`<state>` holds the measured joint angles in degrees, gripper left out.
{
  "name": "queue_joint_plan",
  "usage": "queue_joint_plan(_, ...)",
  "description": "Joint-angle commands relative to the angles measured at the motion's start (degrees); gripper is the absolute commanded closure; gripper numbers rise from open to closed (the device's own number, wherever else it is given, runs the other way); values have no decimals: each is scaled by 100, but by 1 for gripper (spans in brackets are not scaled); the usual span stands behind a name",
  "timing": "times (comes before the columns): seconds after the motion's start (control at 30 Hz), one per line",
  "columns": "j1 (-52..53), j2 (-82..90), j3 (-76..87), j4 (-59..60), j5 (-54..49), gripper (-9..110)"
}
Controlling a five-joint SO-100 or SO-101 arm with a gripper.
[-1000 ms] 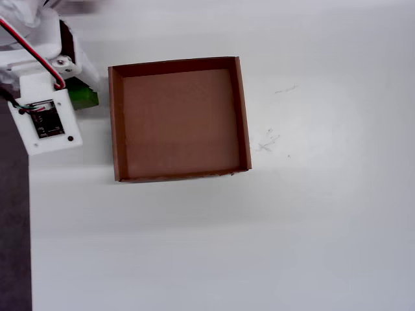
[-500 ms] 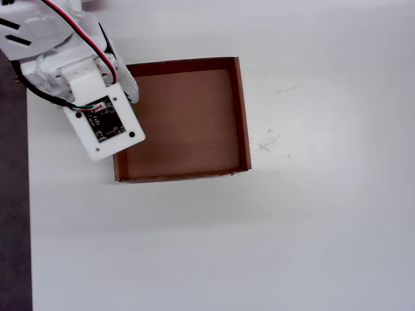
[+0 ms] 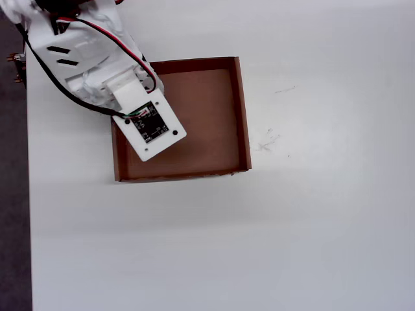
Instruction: Grasp a green cube and put it in a box.
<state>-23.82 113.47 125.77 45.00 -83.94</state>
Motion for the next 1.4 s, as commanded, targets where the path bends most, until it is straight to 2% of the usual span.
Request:
queue_joint_plan(0.0,-97,44,-9,-62,-97,87)
queue_joint_plan(0.63,-264,-1028,158,-949,-97,87)
queue_joint_plan(1.1,-360,-1204,167,-993,-97,87)
queue_joint_plan(1.37,-334,-1143,237,-1116,-97,82)
